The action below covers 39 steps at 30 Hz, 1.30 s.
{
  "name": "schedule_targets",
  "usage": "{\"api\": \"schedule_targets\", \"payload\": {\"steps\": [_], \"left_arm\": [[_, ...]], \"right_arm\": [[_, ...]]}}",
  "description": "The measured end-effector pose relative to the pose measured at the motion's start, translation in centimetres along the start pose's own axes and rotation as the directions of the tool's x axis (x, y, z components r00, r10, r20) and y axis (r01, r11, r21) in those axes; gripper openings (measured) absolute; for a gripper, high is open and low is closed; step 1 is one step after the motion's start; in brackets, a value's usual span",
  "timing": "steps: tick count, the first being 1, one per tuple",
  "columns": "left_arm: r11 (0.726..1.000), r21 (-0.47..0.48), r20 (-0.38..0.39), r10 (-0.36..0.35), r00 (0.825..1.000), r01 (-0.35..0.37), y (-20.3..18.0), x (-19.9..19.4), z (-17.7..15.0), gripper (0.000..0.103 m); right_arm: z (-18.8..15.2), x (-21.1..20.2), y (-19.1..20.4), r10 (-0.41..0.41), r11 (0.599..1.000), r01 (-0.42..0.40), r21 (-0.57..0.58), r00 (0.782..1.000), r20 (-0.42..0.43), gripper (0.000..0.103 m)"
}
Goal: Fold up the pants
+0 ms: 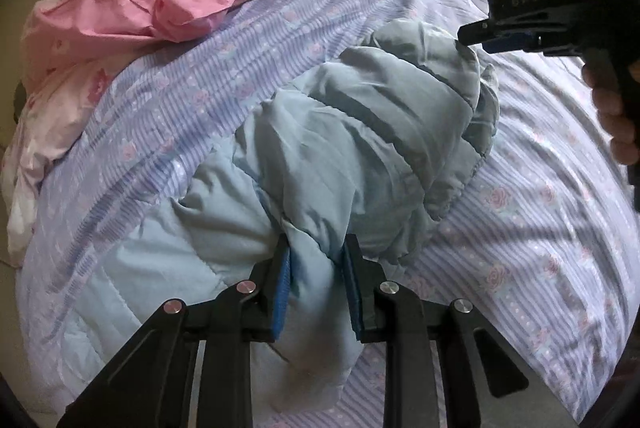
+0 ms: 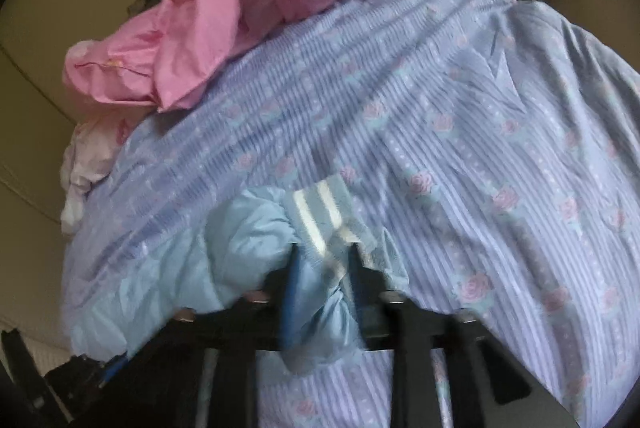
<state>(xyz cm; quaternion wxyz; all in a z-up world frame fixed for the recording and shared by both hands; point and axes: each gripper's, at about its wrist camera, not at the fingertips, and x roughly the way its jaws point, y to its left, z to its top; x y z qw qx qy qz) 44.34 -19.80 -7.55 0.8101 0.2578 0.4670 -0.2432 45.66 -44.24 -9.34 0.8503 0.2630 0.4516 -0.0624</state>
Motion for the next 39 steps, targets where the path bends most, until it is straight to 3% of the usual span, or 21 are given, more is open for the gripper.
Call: {"api": "schedule_targets", "payload": {"steps": [3,10,12,13,19,22,24,28,30,31,33,35,37,39], "left_arm": [[1.000,0.007,-0.001,0.004,1.000,-0.004,0.1,0.0,0.1,0.025],[1.000,0.008,0.002,0.014,1.000,-0.014,0.2,0.3,0.1,0.025],[1.000,0.009,0.002,0.018,1.000,-0.018,0.1,0.2,0.1,0.025],[1.000,0.013,0.002,0.021,1.000,-0.021,0.0,0.1,0.1,0.025],[1.000,0.001,0.007,-0.017,1.000,0.017,0.3,-0.7,0.0,0.025],[0.997,-0.019,0.002,-0.071,0.997,0.071,0.3,-1.4,-0.1,0.025],[0.998,0.017,-0.013,-0.056,0.998,0.056,-0.6,-1.2,-0.1,0.025],[0.999,0.016,-0.060,-0.039,0.997,0.040,-1.7,0.3,-0.3,0.031],[0.999,-0.006,-0.070,-0.041,0.997,0.041,-1.6,0.5,-0.5,0.040],[0.999,-0.018,-0.068,-0.051,0.996,0.050,-1.5,0.3,-0.5,0.043],[0.995,-0.056,-0.042,-0.082,0.996,0.080,-1.0,-0.7,-0.7,0.055],[0.989,-0.099,0.015,-0.113,0.993,0.114,-0.4,-2.5,-1.0,0.056],[0.982,-0.133,0.098,-0.118,0.988,0.130,0.2,-5.1,-1.9,0.065],[0.984,-0.158,0.192,-0.054,0.980,0.086,0.6,-7.9,-3.8,0.074]], "right_arm": [[0.1,0.7,-0.6,-0.030,0.999,0.030,0.026,0.999,0.027,0.035],[0.1,2.7,-1.1,0.022,0.995,-0.020,0.095,1.000,-0.018,0.037],[-0.1,3.3,-1.4,0.048,0.991,-0.044,0.122,0.998,-0.030,0.030],[-0.2,3.7,-1.5,0.066,0.990,-0.061,0.130,0.997,-0.034,0.021],[-1.4,2.1,-2.3,0.101,0.980,-0.106,0.167,0.994,0.037,0.014],[-2.0,-0.7,-2.2,0.074,0.988,-0.086,0.129,0.992,0.100,0.014],[-2.3,-2.0,-2.3,0.044,0.992,-0.056,0.115,0.993,0.111,0.014],[-2.1,-0.2,-3.0,-0.006,0.994,-0.001,0.113,0.998,0.059,0.014],[-2.1,0.8,-3.9,0.014,0.990,-0.020,0.141,0.999,0.046,0.016],[-2.1,1.0,-3.9,0.013,0.991,-0.018,0.136,0.999,0.042,0.018],[-2.4,0.4,-3.6,-0.014,0.996,0.009,0.093,0.998,0.058,0.034],[-2.9,-1.8,-3.0,-0.077,0.997,0.073,0.037,0.988,0.133,0.067],[-3.6,-4.5,-2.3,-0.092,0.995,0.098,-0.017,0.970,0.224,0.070],[-5.0,-7.4,-0.6,-0.086,0.988,0.120,-0.098,0.950,0.299,0.070]]}}
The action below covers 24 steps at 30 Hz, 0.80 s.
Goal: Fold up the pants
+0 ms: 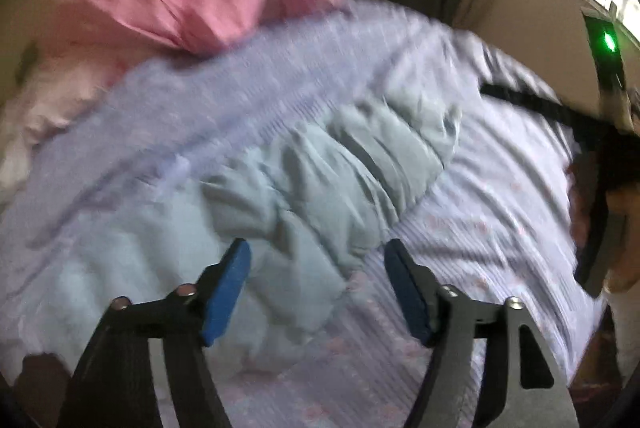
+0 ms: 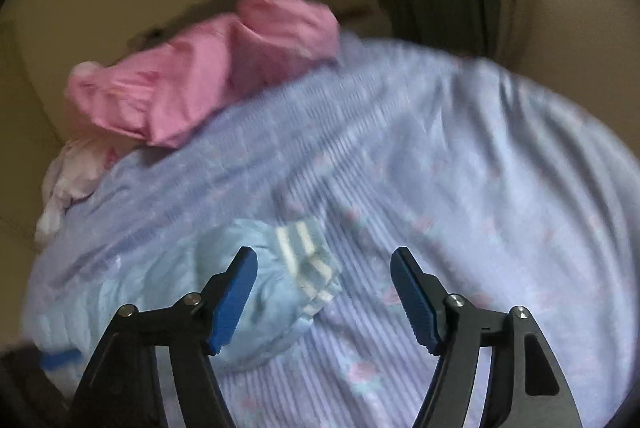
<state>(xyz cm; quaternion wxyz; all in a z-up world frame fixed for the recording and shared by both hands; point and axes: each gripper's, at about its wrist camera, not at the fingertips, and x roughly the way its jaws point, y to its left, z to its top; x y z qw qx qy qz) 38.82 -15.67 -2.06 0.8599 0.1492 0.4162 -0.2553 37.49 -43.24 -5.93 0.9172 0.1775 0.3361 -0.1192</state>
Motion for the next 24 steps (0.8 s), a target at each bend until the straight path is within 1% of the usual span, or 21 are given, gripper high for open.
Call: {"api": "schedule_targets", "payload": {"steps": [1,2,3,4,5,6,7,9,11,13,15,17,18,19,21,24], "left_arm": [[0.999,-0.001,0.045,0.037,0.998,-0.037,0.3,-1.5,-0.9,0.076],[0.997,0.000,0.078,0.072,0.994,-0.072,0.6,-2.8,-1.8,0.076],[0.994,-0.008,0.115,0.109,0.987,-0.108,1.3,-4.3,-3.2,0.076],[0.991,-0.020,0.133,0.137,0.982,-0.136,1.8,-5.2,-4.2,0.076],[0.985,-0.043,0.149,0.170,0.974,-0.165,2.4,-6.3,-5.3,0.076],[0.978,-0.088,0.167,0.201,0.965,-0.189,3.5,-7.5,-6.9,0.077],[0.974,-0.115,0.176,0.215,0.961,-0.197,4.3,-8.2,-7.8,0.077],[0.958,-0.174,0.188,0.261,0.947,-0.229,6.3,-9.7,-10.3,0.077],[0.939,-0.205,0.191,0.313,0.930,-0.274,8.1,-10.4,-12.7,0.077],[0.918,-0.245,0.183,0.360,0.915,-0.312,10.0,-11.0,-14.9,0.077],[0.912,-0.280,0.173,0.354,0.919,-0.299,11.6,-10.8,-16.4,0.077],[0.910,-0.299,0.172,0.347,0.922,-0.287,12.9,-10.4,-17.7,0.077],[0.908,-0.300,0.172,0.352,0.920,-0.292,13.4,-10.0,-18.5,0.077],[0.909,-0.307,0.173,0.346,0.922,-0.283,13.6,-9.6,-18.8,0.077],[0.913,-0.343,0.167,0.290,0.942,-0.220,14.8,-8.6,-19.5,0.077],[0.905,-0.384,0.154,0.261,0.953,-0.186,16.3,-6.9,-19.8,0.077]], "right_arm": [[-0.3,-1.3,0.9,0.021,0.999,-0.021,-0.042,1.000,0.022,0.070],[-1.1,-2.9,2.4,0.057,0.992,-0.053,-0.113,0.998,0.034,0.070],[-1.8,-3.9,3.4,0.083,0.984,-0.076,-0.160,0.996,0.033,0.070],[-2.8,-5.0,4.8,0.118,0.970,-0.109,-0.219,0.993,0.027,0.070],[-4.3,-6.2,6.6,0.160,0.946,-0.151,-0.286,0.987,0.009,0.070],[-5.4,-6.8,7.9,0.189,0.927,-0.182,-0.328,0.982,-0.011,0.070],[-6.5,-7.4,9.1,0.218,0.907,-0.215,-0.362,0.975,-0.031,0.070],[-9.2,-8.0,11.6,0.272,0.869,-0.289,-0.402,0.957,-0.101,0.070],[-11.8,-7.5,13.8,0.307,0.841,-0.352,-0.410,0.936,-0.174,0.070],[-13.9,-6.7,15.5,0.307,0.819,-0.372,-0.437,0.927,-0.214,0.070],[-16.1,-5.7,17.4,0.303,0.774,-0.393,-0.496,0.919,-0.254,0.070],[-18.0,-4.9,18.8,0.296,0.742,-0.407,-0.533,0.912,-0.284,0.070],[-18.5,-4.7,19.3,0.294,0.734,-0.412,-0.540,0.910,-0.294,0.070],[-19.1,-4.6,19.7,0.293,0.728,-0.414,-0.546,0.909,-0.298,0.070],[-19.8,-4.7,20.3,0.291,0.716,-0.402,-0.571,0.915,-0.280,0.069],[-19.9,-4.8,21.0,0.291,0.713,-0.388,-0.584,0.922,-0.257,0.069]]}}
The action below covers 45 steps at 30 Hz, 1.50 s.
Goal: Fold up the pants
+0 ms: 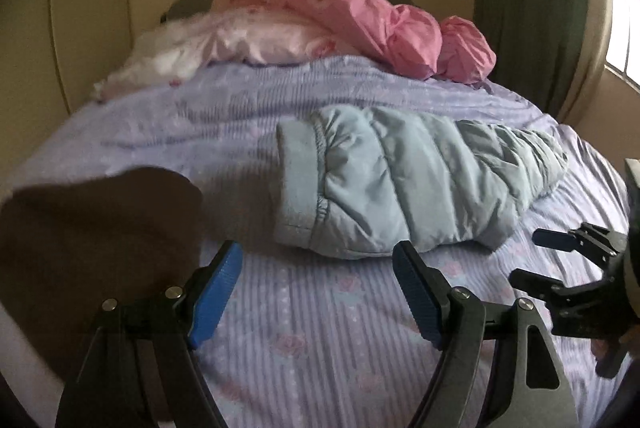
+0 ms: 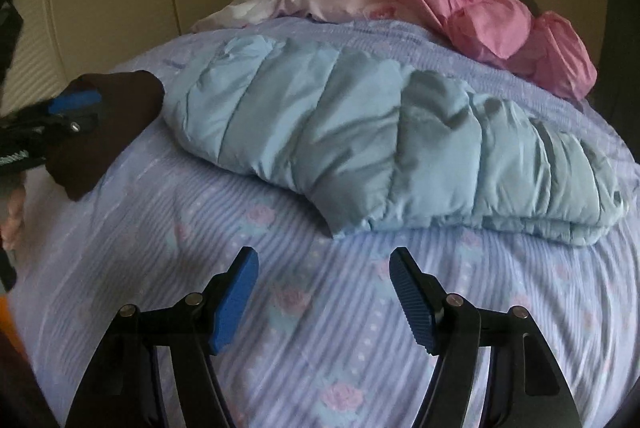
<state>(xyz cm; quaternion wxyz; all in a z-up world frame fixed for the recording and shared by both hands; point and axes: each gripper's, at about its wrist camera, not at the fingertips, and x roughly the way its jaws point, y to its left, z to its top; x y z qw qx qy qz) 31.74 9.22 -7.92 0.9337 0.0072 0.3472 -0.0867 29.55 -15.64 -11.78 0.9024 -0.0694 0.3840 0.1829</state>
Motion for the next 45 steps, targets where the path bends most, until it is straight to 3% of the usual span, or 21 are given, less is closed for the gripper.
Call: {"api": "schedule_targets", "payload": {"steps": [7,13,15,18,21,28,30,32,34,40,45], "left_arm": [[0.998,-0.069,-0.037,0.003,0.999,-0.006,1.2,5.1,1.8,0.077],[0.994,-0.105,-0.098,-0.036,0.994,0.026,1.4,8.5,2.5,0.076],[0.987,-0.140,-0.123,-0.100,0.987,0.083,1.6,9.3,3.0,0.056],[0.986,-0.151,-0.135,-0.098,0.986,0.078,2.0,9.4,3.7,0.044],[0.977,-0.191,-0.155,-0.130,0.979,0.100,2.9,9.0,4.6,0.041],[0.976,-0.217,-0.207,-0.059,0.977,0.013,4.1,8.8,6.1,0.039],[0.980,-0.196,-0.218,-0.053,0.975,0.010,3.9,9.0,6.0,0.040],[0.986,-0.166,-0.225,-0.039,0.974,0.001,3.5,9.0,5.8,0.040],[0.992,-0.126,-0.235,-0.021,0.972,-0.009,3.0,8.8,5.5,0.040],[0.999,-0.006,-0.234,0.038,0.971,-0.041,1.9,7.8,5.1,0.040],[0.996,-0.081,-0.318,0.011,0.948,-0.039,3.1,9.7,4.8,0.043]], "right_arm": [[1.9,1.7,0.5,-0.016,1.000,0.016,0.017,1.000,-0.010,0.068],[2.3,3.8,-0.5,-0.016,0.996,0.020,0.087,0.999,-0.051,0.056],[2.5,3.7,-0.4,-0.026,0.997,0.029,0.078,0.999,-0.036,0.056],[3.2,3.4,0.1,-0.051,0.997,0.051,0.049,0.999,-0.003,0.056],[4.1,3.7,0.0,-0.059,0.997,0.059,0.058,0.998,0.013,0.056],[4.8,5.8,0.5,-0.060,0.998,0.060,0.035,0.998,-0.004,0.052],[4.7,6.2,0.8,-0.043,0.999,0.043,0.029,0.999,-0.019,0.043],[4.6,6.1,0.9,-0.013,1.000,0.014,0.024,1.000,-0.027,0.024],[4.3,5.9,0.5,0.021,0.998,-0.019,0.055,0.999,-0.044,0.017],[3.4,3.5,1.4,0.099,0.994,-0.096,0.046,0.992,-0.083,0.010],[3.3,4.5,1.4,0.031,0.998,-0.026,0.052,0.994,-0.107,0.010]]}}
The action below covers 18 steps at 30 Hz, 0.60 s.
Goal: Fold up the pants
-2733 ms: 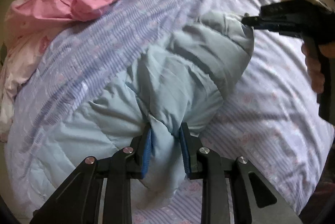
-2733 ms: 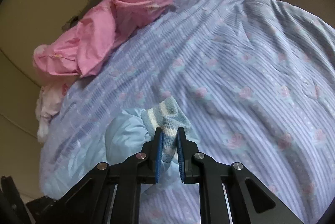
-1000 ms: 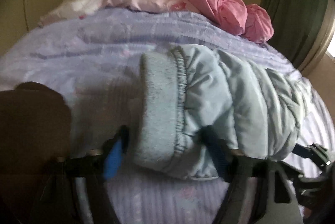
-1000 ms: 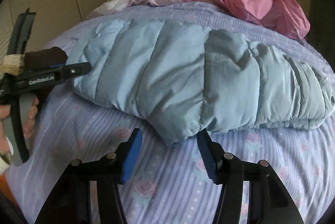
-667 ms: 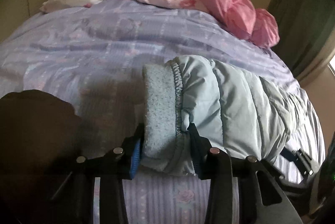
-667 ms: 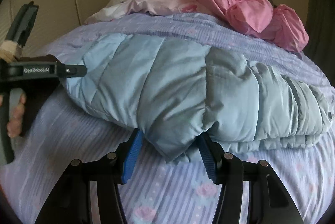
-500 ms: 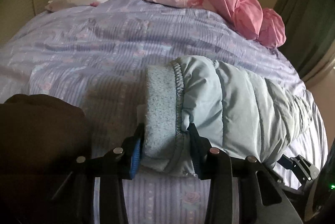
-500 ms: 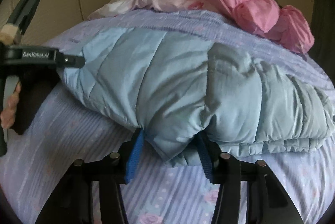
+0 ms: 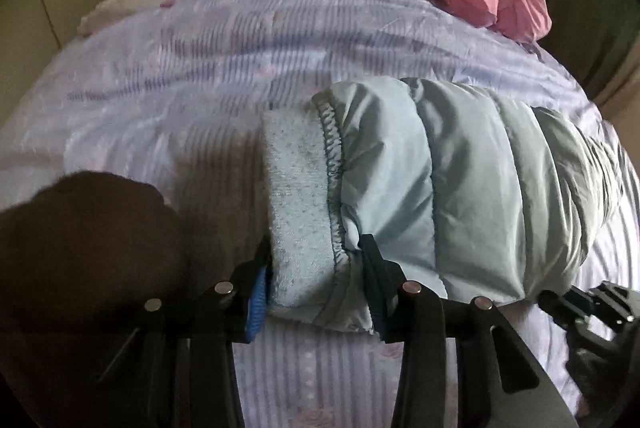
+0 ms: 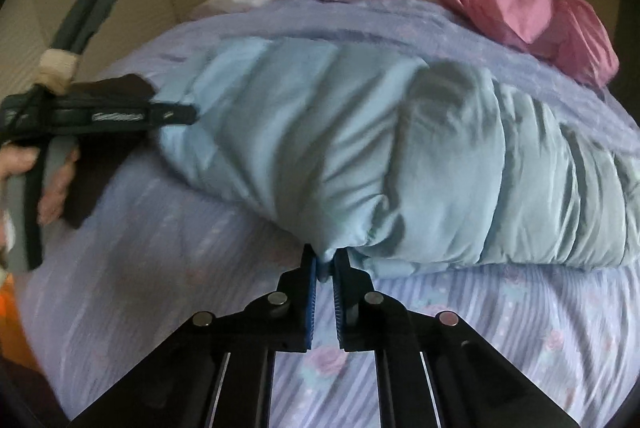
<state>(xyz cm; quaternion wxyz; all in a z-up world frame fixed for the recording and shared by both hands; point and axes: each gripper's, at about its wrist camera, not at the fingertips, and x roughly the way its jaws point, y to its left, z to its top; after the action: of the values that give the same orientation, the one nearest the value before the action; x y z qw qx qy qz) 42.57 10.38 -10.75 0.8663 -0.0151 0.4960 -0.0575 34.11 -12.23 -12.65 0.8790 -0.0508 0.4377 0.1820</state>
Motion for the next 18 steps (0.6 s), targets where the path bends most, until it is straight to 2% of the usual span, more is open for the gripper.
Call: {"api": "schedule_targets", "payload": {"steps": [2,4,6,8,9,11,13,16,18], "left_arm": [[1.000,0.018,-0.001,0.008,1.000,-0.008,-0.3,-0.5,0.0,0.047],[0.996,0.074,0.013,0.050,0.999,-0.051,-1.2,-1.7,-0.2,0.054],[0.990,0.116,0.059,0.070,0.996,-0.077,-2.1,-3.8,-0.5,0.073],[0.980,0.176,0.124,0.074,0.989,-0.095,-3.4,-6.4,-1.0,0.083],[0.967,0.218,0.183,0.093,0.979,-0.133,-4.5,-8.3,-1.5,0.083],[0.950,0.255,0.272,0.110,0.956,-0.182,-6.4,-10.9,-2.2,0.091],[0.946,0.283,0.320,0.063,0.945,-0.159,-8.2,-12.5,-2.4,0.091],[0.936,0.326,0.358,0.005,0.934,-0.130,-11.5,-13.2,-2.2,0.091],[0.928,0.345,0.395,-0.009,0.919,-0.140,-13.7,-12.8,-2.0,0.083]], "right_arm": [[0.1,0.9,-0.5,-0.013,1.000,0.014,0.016,1.000,-0.026,0.012],[0.0,0.7,-0.6,-0.002,1.000,0.003,0.014,0.999,-0.041,0.016],[-0.3,-0.4,-0.4,-0.002,1.000,0.002,-0.005,0.998,-0.060,0.026],[-0.7,-2.2,-0.5,-0.012,1.000,0.012,0.001,0.998,-0.058,0.056],[-0.9,-3.2,-0.6,-0.013,1.000,0.013,0.006,0.999,-0.042,0.060],[-1.3,-5.7,-0.9,-0.017,1.000,0.017,-0.005,1.000,0.003,0.061],[-1.2,-7.9,-1.7,-0.022,1.000,0.022,-0.002,0.999,0.048,0.061],[-1.0,-11.3,-5.1,-0.047,0.995,0.033,0.093,0.987,0.155,0.061],[-1.0,-13.1,-8.9,-0.111,0.975,0.063,0.213,0.969,0.220,0.061]]}}
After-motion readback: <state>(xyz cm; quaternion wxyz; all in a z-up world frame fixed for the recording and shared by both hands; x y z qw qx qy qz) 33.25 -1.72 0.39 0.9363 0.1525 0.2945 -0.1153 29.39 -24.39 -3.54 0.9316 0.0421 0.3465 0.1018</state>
